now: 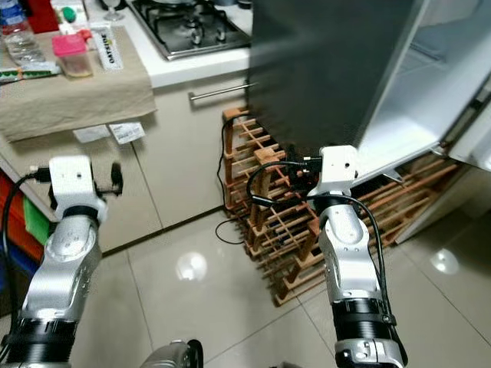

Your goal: Restocking fridge

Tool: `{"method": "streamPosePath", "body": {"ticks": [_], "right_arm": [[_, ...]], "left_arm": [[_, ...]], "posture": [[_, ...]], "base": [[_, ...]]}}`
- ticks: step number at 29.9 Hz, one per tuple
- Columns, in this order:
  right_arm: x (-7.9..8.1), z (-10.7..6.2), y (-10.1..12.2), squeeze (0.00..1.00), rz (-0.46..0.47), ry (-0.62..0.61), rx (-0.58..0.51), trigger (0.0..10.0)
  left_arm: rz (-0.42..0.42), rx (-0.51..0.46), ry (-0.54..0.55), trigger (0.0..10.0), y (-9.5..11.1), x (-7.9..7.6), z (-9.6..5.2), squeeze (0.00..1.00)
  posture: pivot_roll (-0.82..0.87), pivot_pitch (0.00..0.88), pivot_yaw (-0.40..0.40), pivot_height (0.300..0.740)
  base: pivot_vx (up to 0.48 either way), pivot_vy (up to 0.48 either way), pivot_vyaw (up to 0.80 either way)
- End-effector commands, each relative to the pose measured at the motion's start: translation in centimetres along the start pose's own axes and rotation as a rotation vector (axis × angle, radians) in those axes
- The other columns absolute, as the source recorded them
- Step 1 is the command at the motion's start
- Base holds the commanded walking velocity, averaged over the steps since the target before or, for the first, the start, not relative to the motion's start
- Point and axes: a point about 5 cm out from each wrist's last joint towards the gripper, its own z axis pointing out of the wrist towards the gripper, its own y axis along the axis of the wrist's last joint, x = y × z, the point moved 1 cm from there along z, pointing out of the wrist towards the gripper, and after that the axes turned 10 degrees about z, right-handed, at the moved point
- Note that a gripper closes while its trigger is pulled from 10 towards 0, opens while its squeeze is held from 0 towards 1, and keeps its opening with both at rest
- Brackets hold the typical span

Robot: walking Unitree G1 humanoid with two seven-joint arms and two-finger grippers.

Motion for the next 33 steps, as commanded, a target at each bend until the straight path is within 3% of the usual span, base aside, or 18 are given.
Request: {"method": "streamPosePath", "body": {"ticks": [1,2,6,11,17,26,27,28,30,31,33], "right_arm": [[-0.1,0.0,-0.4,0.11,0.01,-0.01,0.006,10.0],[0.3,0.2,-0.6,0.17,0.015,-0.003,0.011,10.0],[1.3,0.7,-0.3,0.22,-0.003,0.036,-0.006,10.0],[2.7,1.3,0.7,0.29,-0.001,0.087,-0.048,10.0],[2.7,1.3,0.4,0.37,0.004,0.107,-0.034,10.0],[3.0,1.6,0.1,0.37,0.02,0.116,-0.019,10.0],[2.9,1.6,-0.1,0.35,0.026,0.102,-0.007,10.0],[2.9,1.6,-0.4,0.25,0.044,0.09,0.007,10.0],[2.9,1.6,-0.4,0.25,0.052,0.091,0.01,10.0],[2.8,1.6,-0.3,0.12,0.055,0.086,0.005,10.0],[2.5,1.5,0.1,0.04,0.067,0.075,-0.023,10.0]], "left_arm": [[-0.028,-0.086,-0.016,10.0,2.4,-0.8,0.2,0.0],[-0.061,-0.166,-0.052,10.0,4.3,-1.8,0.7,0.0],[-0.101,-0.227,-0.087,10.0,6.1,-2.8,0.7,0.0],[-0.117,-0.173,-0.078,10.0,5.2,-2.9,0.6,0.0],[-0.114,-0.161,-0.068,10.0,5.2,-3.2,1.0,0.0],[-0.1,-0.174,-0.08,10.0,5.5,-3.2,1.5,0.0],[-0.101,-0.181,-0.091,10.0,5.6,-3.2,1.6,0.0],[-0.1,-0.193,-0.105,10.0,5.9,-3.3,1.7,0.0],[-0.099,-0.198,-0.109,10.0,6.0,-3.4,1.8,0.0],[-0.102,-0.203,-0.116,10.0,6.1,-3.4,1.8,0.0],[-0.102,-0.214,-0.125,10.0,6.3,-3.6,1.7,0.0]], "posture": [[-0.06,0.011,-0.001,0.74],[-0.06,0.0,0.0,0.74],[-0.07,0.0,0.005,0.74],[-0.09,0.0,0.019,0.74],[-0.08,0.0,0.012,0.74],[-0.07,0.0,0.012,0.74],[-0.07,0.0,0.012,0.74],[-0.07,0.0,0.014,0.74],[-0.07,0.0,0.014,0.74],[-0.07,0.0,0.015,0.74],[-0.07,0.0,0.017,0.74]], "base": [[0.0,0.0,0.51],[0.0,0.0,0.5],[0.278,-0.217,0.5],[0.422,-0.105,0.5],[0.151,0.0,0.5],[0.0,0.0,0.5],[0.0,0.0,0.52],[0.0,0.0,0.57],[0.0,0.0,0.57],[0.0,0.0,0.0],[0.0,0.0,0.0]]}}
